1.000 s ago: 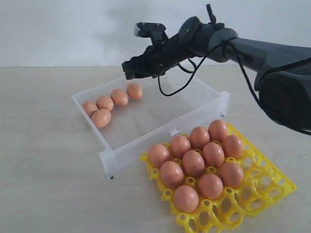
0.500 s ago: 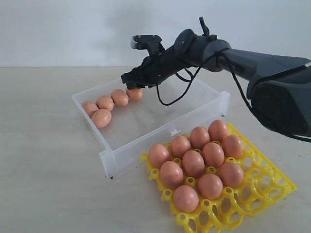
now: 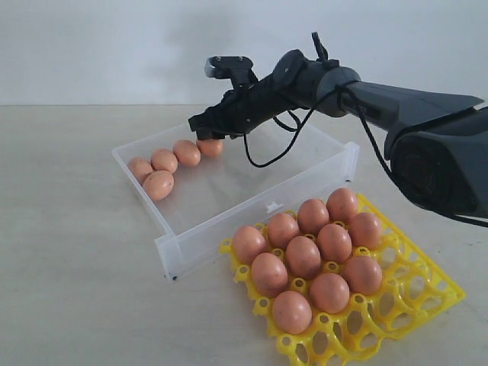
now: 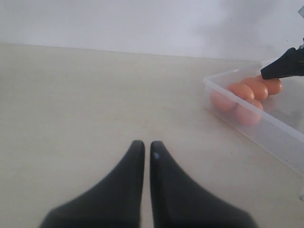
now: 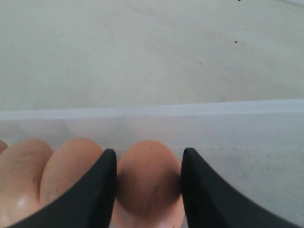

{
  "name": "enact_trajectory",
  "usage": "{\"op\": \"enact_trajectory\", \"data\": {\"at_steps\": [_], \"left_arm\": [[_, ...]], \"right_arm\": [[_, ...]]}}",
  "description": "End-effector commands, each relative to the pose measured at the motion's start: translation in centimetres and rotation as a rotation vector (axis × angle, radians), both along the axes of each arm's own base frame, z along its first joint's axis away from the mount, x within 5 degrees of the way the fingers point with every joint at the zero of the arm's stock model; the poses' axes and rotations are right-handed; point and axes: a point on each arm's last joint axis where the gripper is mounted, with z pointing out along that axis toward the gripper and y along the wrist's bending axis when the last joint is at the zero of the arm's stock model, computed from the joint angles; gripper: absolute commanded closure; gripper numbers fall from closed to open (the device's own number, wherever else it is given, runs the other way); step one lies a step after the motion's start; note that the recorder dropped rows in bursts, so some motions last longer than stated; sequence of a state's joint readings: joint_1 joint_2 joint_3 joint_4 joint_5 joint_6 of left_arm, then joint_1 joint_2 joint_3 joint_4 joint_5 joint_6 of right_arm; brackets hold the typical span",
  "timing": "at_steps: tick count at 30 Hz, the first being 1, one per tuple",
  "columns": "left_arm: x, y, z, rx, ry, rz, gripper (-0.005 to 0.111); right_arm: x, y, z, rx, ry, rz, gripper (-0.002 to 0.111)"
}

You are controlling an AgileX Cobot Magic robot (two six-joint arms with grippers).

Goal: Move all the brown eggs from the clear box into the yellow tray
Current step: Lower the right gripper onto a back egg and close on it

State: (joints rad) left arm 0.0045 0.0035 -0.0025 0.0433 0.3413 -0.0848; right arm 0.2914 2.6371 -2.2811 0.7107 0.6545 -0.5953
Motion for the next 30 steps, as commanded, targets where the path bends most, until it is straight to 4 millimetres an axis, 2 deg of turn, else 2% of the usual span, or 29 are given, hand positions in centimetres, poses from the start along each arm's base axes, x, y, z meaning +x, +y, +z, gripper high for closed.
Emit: {"op": "enact_trajectory", "data": {"at_steps": [1,7,12,19,21,22,24,25,30], "left_arm": [[-0.01,0.01,-0.03,-0.004,-0.005,0.003,0.103],[-0.01,0.01,-0.03,-0.004,-0.005,0.003,0.103],[-0.01,0.01,-0.03,-0.004,-0.005,0.003,0.103],[-0.01,0.01,-0.03,-0.004,-0.005,0.003,0.103],[-0.01,0.01,-0.03,-0.004,-0.005,0.003,0.103],[-0.01,0.01,-0.03,-0.004,-0.005,0.003,0.103],[-0.01,0.01,-0.03,-0.004,-0.005,0.003,0.103],[-0.01,0.01,-0.03,-0.004,-0.005,0.003,0.103],[-0.01,0.01,-0.03,-0.004,-0.005,0.003,0.103]], "right_arm": [[-1.02,-0.31,-2.80,-0.113,0.075,0.131,0.074],[-1.33,-0.44,-3.03,-0.158,0.080,0.185,0.074],[-1.37,-0.54,-3.11,-0.187,0.066,0.212,0.056],[-1.05,-0.63,-3.03,-0.195,0.035,0.191,0.056],[-0.98,-0.64,-3.00,-0.197,0.026,0.190,0.062],[-0.98,-0.64,-3.00,-0.202,0.020,0.198,0.071],[-1.00,-0.63,-3.01,-0.209,0.013,0.211,0.093],[-1.00,-0.63,-3.01,-0.217,0.003,0.224,0.108],[-1.00,-0.63,-3.01,-0.213,0.008,0.218,0.109]]}}
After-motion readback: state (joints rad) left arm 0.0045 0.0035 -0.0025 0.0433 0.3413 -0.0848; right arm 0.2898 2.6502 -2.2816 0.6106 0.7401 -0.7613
